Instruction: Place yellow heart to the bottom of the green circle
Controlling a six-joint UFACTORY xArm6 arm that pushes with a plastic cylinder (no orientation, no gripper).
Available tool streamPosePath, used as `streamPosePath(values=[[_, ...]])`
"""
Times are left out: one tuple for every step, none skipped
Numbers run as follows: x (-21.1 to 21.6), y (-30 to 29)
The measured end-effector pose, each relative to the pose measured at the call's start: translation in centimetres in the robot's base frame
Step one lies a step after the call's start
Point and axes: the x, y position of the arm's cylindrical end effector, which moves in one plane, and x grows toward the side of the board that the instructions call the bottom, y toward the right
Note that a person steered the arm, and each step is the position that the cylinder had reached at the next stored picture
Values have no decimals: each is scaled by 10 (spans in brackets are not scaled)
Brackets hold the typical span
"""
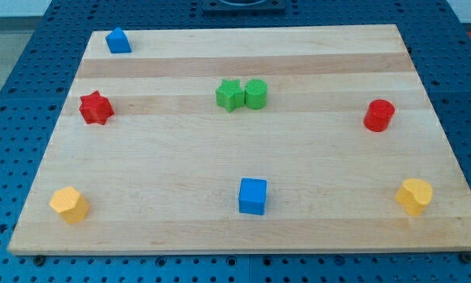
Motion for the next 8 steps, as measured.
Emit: streamPosePath(values=[[29,-53],[10,-133],[-43,-219],[-43,-238],[-7,-228],[-18,-222],[-55,-231],[-88,-270]])
